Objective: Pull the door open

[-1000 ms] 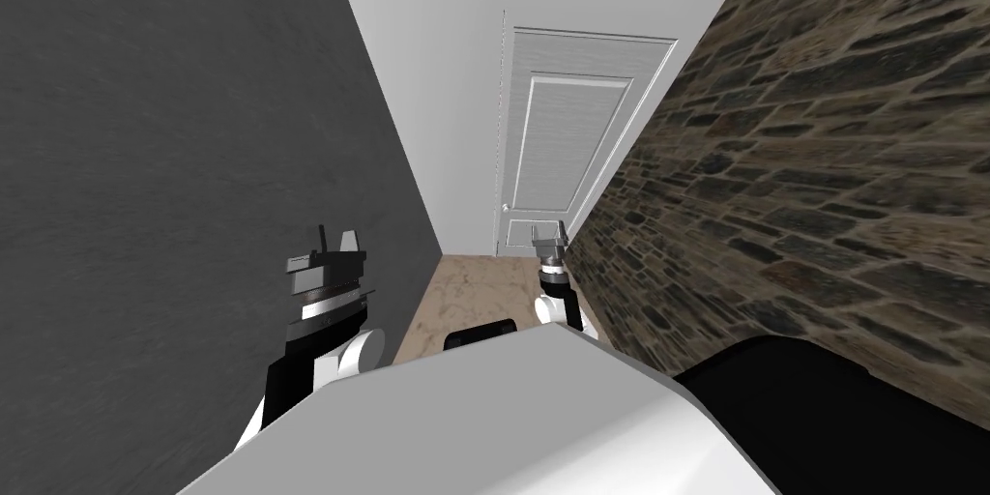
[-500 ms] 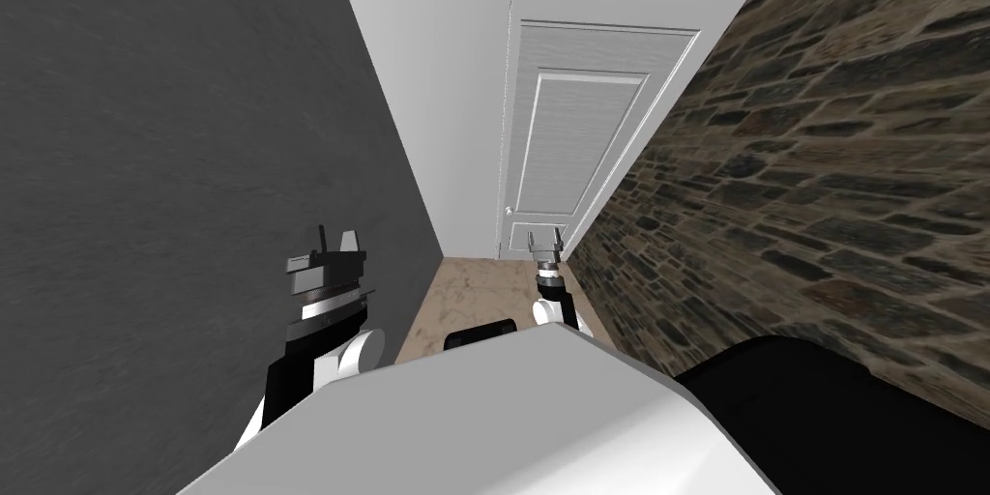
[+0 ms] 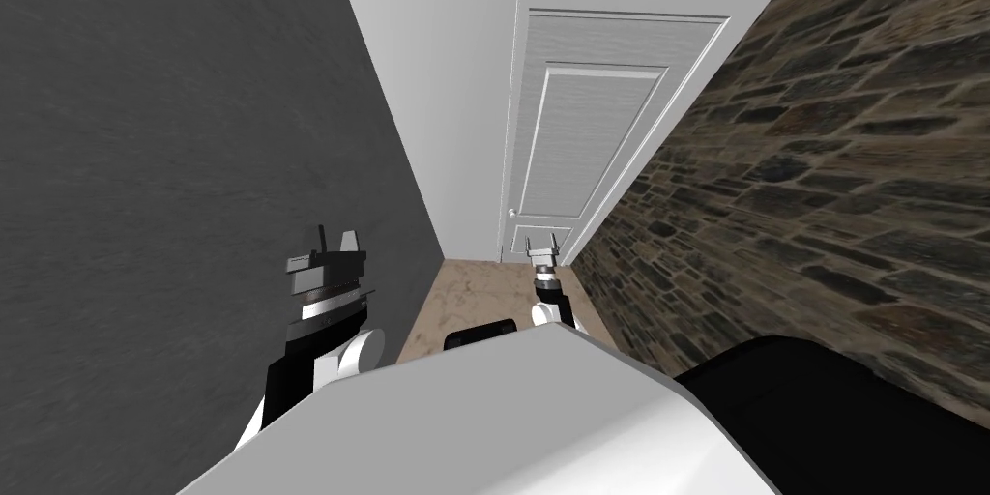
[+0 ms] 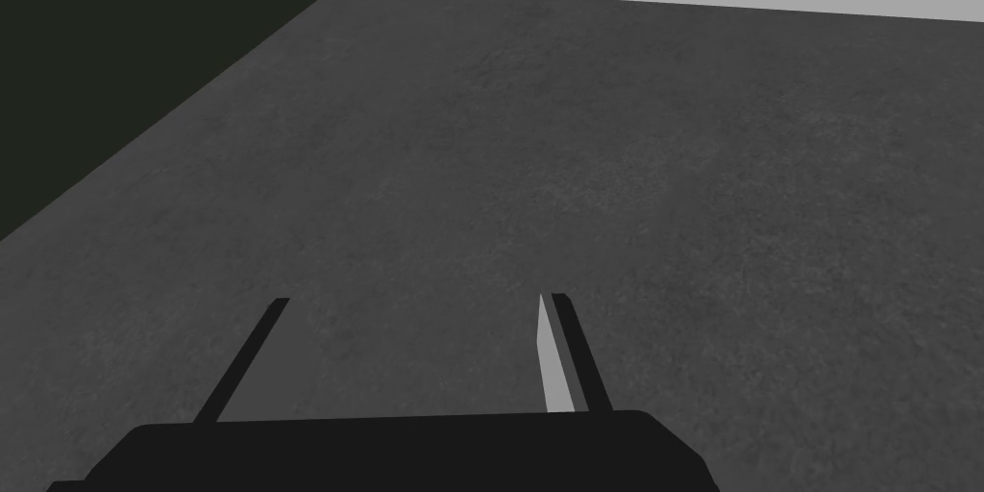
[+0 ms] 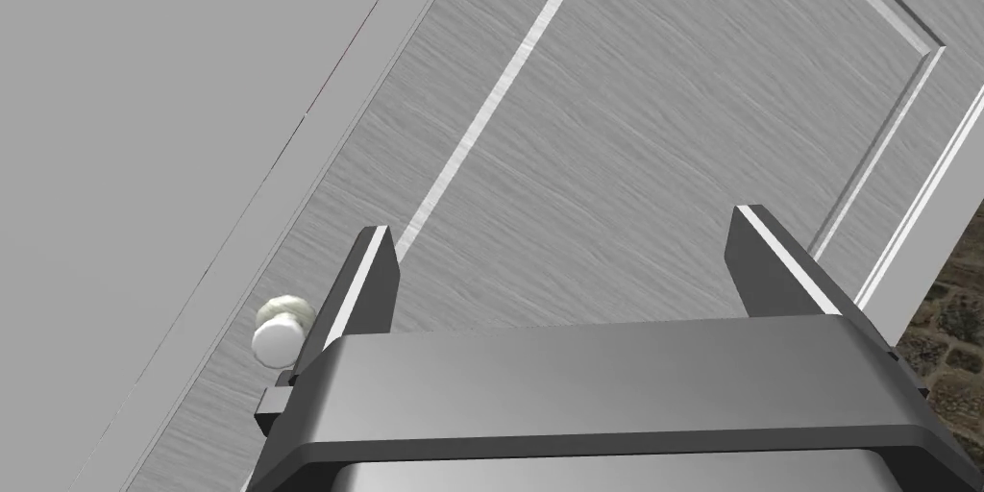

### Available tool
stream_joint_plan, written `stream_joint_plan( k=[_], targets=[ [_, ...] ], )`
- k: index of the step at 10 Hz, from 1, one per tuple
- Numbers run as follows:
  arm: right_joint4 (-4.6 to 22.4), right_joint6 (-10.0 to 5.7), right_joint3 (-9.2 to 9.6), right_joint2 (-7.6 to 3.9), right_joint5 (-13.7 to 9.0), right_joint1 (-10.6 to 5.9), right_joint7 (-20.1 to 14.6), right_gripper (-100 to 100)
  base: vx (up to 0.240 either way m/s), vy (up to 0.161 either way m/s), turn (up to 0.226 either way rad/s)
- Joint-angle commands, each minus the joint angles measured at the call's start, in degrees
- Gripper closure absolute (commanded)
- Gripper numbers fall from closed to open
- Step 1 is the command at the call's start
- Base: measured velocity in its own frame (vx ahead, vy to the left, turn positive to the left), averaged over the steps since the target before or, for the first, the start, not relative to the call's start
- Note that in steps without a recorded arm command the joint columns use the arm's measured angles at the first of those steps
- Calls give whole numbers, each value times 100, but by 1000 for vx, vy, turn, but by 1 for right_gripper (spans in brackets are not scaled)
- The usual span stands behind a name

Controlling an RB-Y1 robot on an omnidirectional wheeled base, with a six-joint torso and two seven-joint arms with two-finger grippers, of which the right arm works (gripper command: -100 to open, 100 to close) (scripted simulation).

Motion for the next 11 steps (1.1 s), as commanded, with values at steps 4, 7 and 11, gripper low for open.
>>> stream_joint_plan(
  k=[4,7,11],
  targets=[
    [574,-226,243,-192,-452,-60,-591,-100,103,4,35],
    [927,-352,399,-307,-745,-105,-954,-100,104,0,36],
    [1386,-515,601,-456,-1124,-163,-1425,-100,97,-7,33]
  ],
)
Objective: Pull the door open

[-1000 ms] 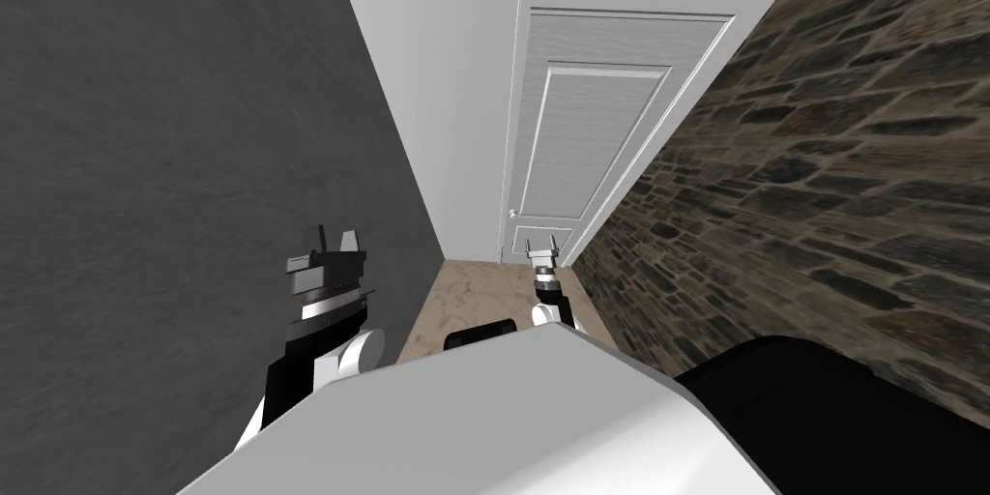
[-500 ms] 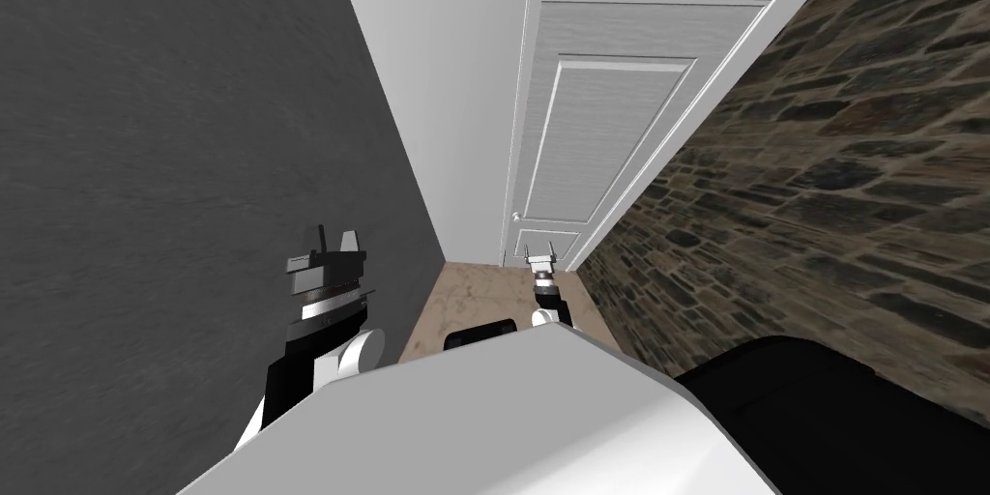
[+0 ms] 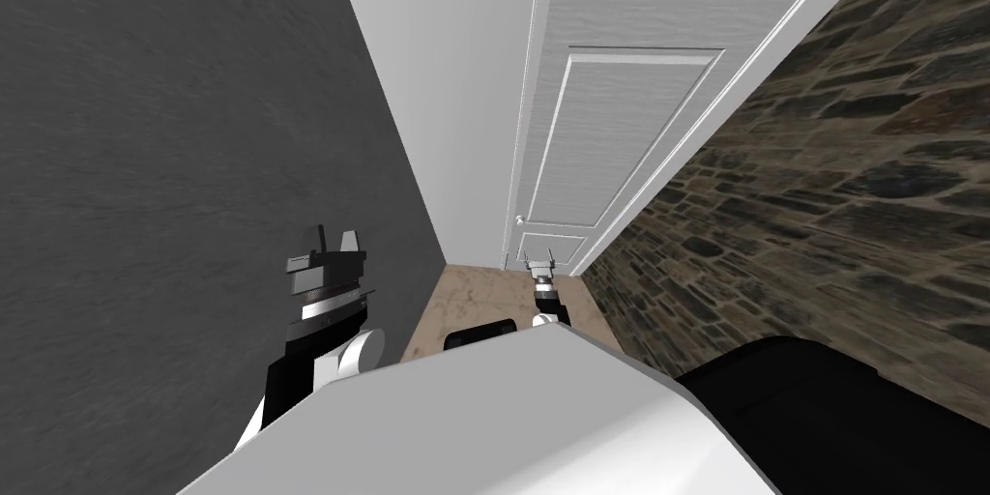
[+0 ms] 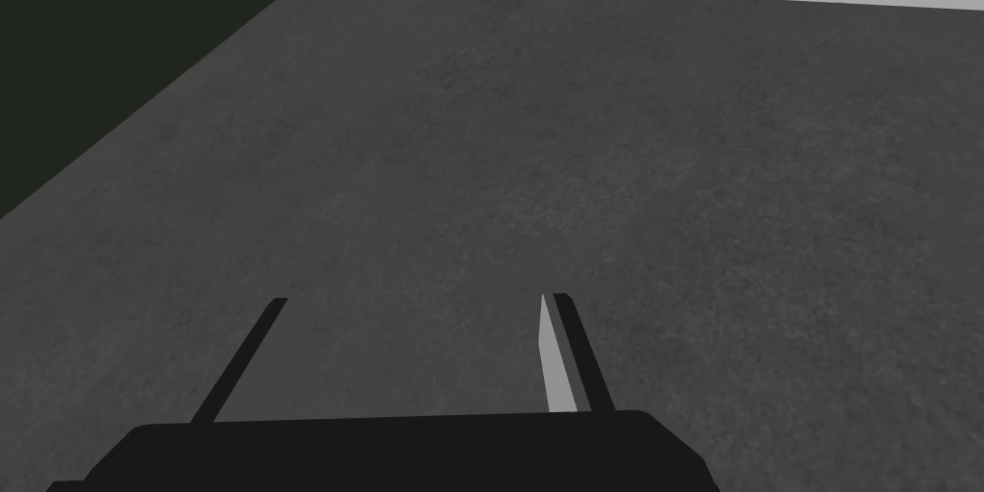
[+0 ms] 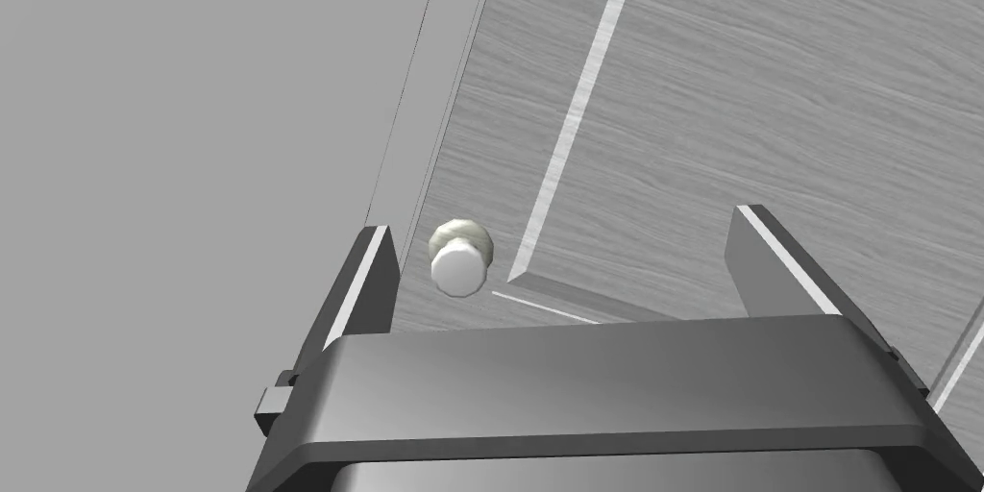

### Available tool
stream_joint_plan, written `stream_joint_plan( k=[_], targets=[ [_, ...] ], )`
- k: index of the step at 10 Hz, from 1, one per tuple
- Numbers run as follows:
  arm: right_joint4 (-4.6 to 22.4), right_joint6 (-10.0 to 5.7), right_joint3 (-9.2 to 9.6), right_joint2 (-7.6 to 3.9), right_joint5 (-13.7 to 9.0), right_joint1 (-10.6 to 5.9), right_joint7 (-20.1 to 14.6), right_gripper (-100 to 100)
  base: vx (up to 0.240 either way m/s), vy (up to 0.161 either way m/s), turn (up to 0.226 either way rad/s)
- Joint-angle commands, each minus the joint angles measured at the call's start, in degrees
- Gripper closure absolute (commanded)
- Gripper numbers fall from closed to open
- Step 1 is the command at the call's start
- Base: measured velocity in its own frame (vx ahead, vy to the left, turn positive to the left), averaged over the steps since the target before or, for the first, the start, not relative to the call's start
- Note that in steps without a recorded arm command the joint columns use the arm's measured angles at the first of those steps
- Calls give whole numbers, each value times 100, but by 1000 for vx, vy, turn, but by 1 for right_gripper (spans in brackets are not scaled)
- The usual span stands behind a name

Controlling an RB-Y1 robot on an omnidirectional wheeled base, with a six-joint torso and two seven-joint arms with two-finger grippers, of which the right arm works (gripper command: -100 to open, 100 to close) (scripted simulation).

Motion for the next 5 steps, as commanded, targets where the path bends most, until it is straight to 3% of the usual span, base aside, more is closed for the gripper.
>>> stream_joint_plan(
  k=[1,5],
  targets=[
    [162,-62,85,-55,-157,-9,-196,-100,112,-8,42],
    [596,-217,276,-194,-516,-64,-641,-100,99,0,31]
  ],
)
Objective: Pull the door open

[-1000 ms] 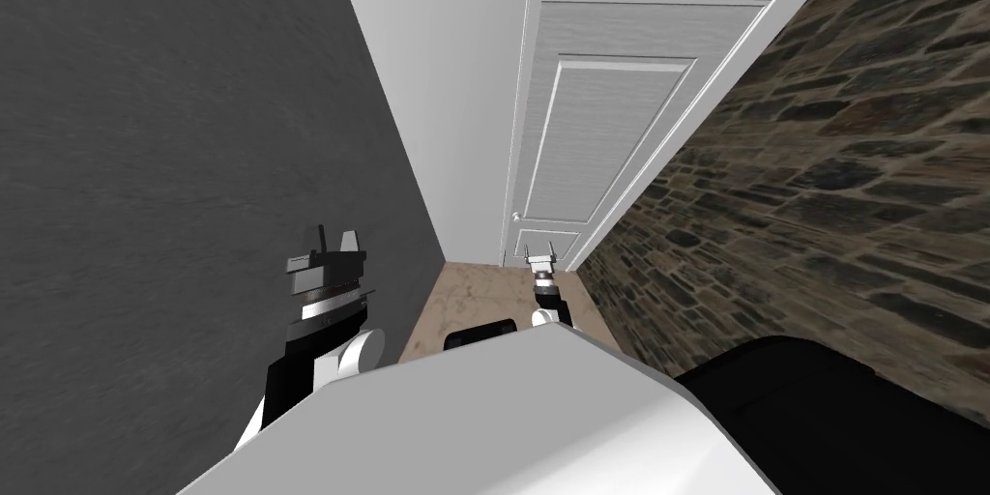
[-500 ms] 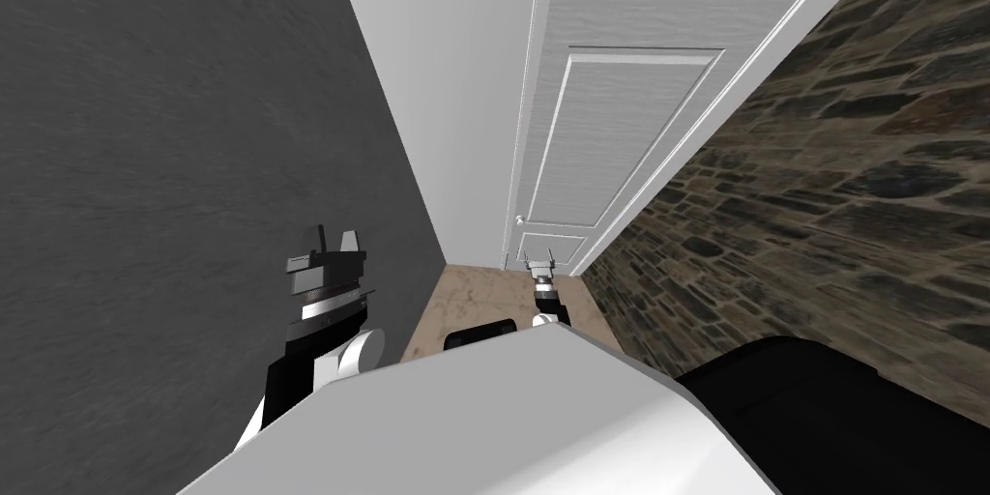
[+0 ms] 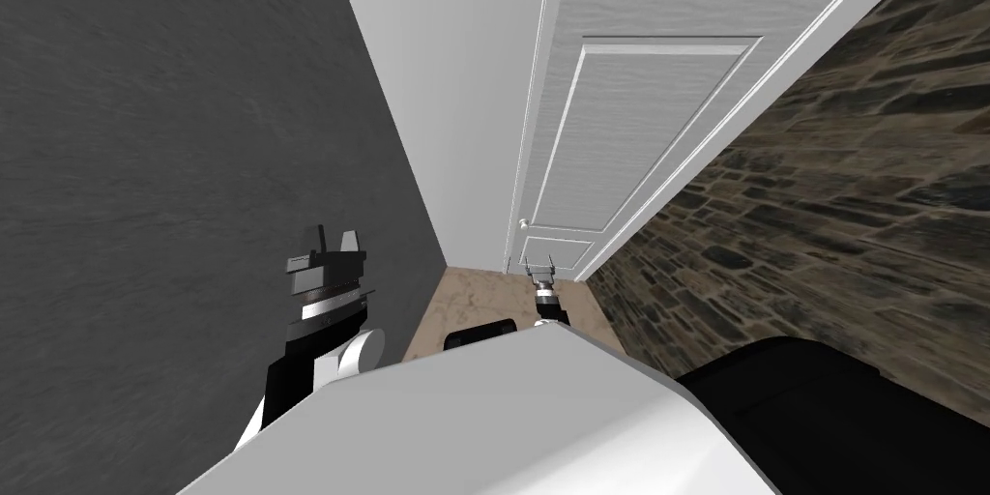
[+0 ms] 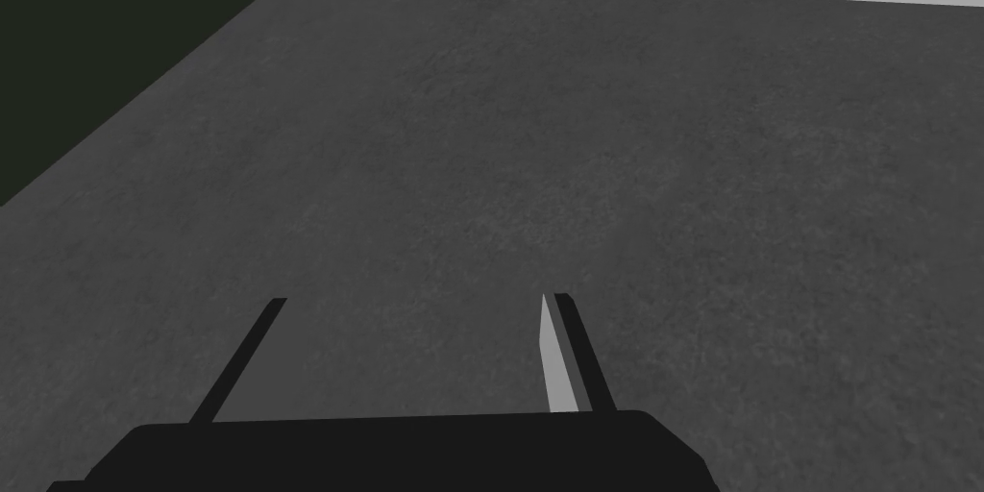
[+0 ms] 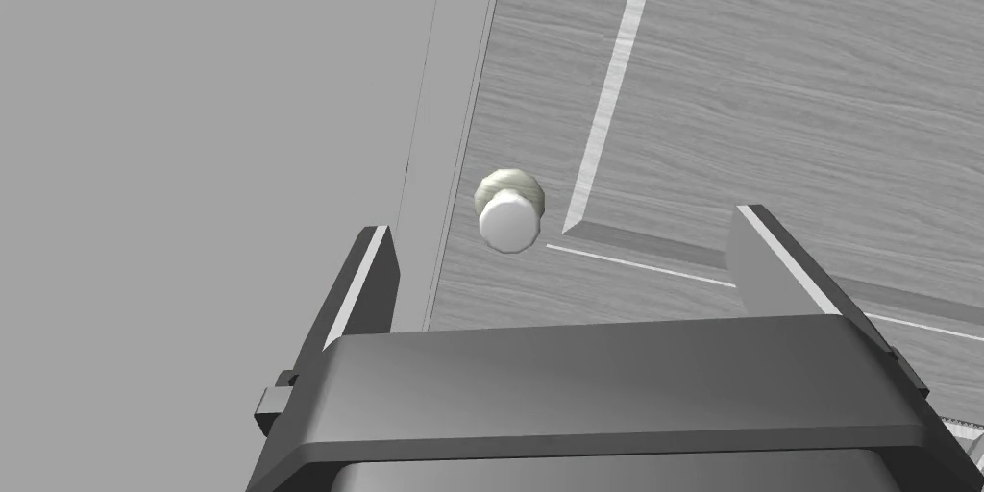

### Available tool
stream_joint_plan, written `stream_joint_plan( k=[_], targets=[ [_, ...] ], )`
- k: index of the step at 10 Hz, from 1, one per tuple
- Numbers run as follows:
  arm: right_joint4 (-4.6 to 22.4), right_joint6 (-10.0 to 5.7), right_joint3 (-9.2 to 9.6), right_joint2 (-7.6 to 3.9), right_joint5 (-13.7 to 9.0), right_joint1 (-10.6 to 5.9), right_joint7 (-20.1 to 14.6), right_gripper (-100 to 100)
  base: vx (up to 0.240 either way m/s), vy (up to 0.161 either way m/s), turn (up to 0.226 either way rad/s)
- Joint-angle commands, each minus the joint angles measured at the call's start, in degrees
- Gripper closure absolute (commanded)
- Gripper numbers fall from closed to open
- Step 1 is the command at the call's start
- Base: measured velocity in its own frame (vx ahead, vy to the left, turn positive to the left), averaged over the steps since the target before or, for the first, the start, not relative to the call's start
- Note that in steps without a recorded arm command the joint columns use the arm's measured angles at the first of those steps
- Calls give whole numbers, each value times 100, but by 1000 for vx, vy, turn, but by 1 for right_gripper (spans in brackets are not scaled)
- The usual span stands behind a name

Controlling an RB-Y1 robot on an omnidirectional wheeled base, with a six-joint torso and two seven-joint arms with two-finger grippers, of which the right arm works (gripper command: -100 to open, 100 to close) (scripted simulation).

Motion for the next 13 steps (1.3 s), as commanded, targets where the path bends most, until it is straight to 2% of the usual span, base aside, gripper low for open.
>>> stream_joint_plan(
  k=[1,5,6,9,13],
  targets=[
    [120,-29,65,-67,-160,-3,-175,-100,89,-13,38],
    [520,-171,241,-194,-491,-53,-586,-100,102,-5,28],
    [715,-241,327,-256,-653,-78,-786,-100,121,-18,57],
    [1059,-363,478,-365,-936,-121,-1139,-100,131,-16,33],
    [1430,-494,641,-482,-1243,-168,-1519,-100,124,-16,29]
  ],
)
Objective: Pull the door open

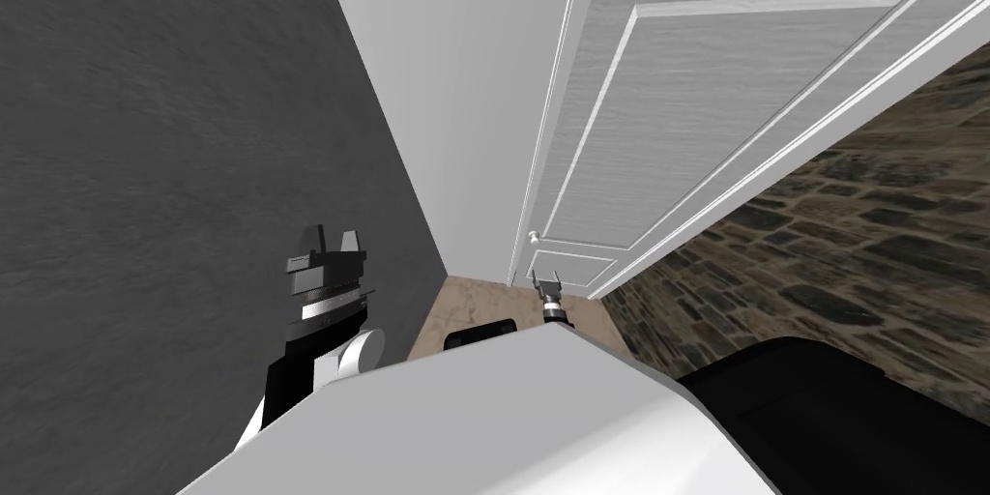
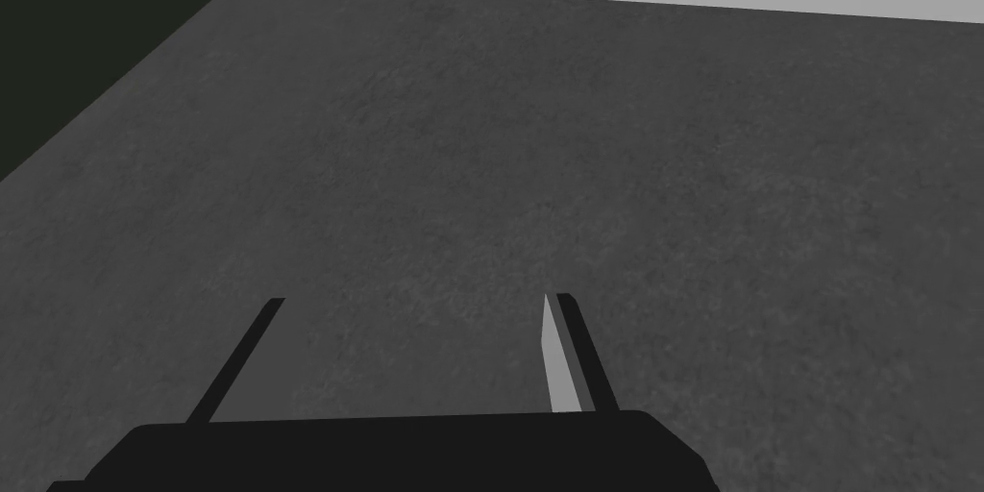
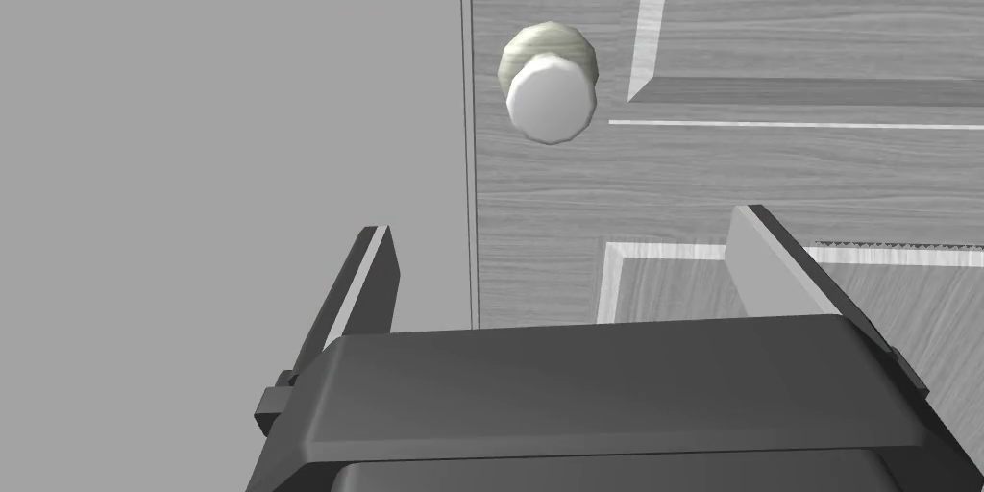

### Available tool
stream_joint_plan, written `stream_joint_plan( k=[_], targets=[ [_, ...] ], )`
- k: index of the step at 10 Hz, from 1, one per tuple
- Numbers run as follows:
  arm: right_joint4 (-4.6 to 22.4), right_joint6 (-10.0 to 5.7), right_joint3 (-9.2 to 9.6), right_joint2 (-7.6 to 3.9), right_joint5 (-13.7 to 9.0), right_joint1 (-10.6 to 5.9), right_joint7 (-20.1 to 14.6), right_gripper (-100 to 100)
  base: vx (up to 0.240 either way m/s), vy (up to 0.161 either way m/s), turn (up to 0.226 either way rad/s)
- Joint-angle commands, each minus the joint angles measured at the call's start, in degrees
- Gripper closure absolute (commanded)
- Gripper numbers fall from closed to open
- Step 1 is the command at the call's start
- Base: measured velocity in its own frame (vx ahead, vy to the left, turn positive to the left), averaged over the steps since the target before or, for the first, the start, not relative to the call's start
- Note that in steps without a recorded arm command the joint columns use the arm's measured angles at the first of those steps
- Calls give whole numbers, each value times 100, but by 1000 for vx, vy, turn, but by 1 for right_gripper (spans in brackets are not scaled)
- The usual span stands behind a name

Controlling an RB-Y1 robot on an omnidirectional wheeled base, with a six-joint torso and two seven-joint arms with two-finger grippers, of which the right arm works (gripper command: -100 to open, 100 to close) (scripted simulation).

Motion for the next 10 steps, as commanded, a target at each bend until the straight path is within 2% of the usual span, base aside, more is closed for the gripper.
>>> stream_joint_plan(
  k=[1,5,6,7,8,10],
  targets=[
    [165,-56,59,-54,-121,-32,-180,-100,121,-15,26],
    [578,-203,240,-183,-462,-84,-603,-100,176,-20,31],
    [601,-211,250,-190,-481,-86,-627,-100,155,-38,11],
    [526,-177,231,-180,-464,-69,-560,-100,59,-17,5],
    [713,-198,149,-273,-502,-108,-765,-100,143,-16,165],
    [765,-202,124,-299,-512,-117,-820,-100,170,-14,52]
  ],
)
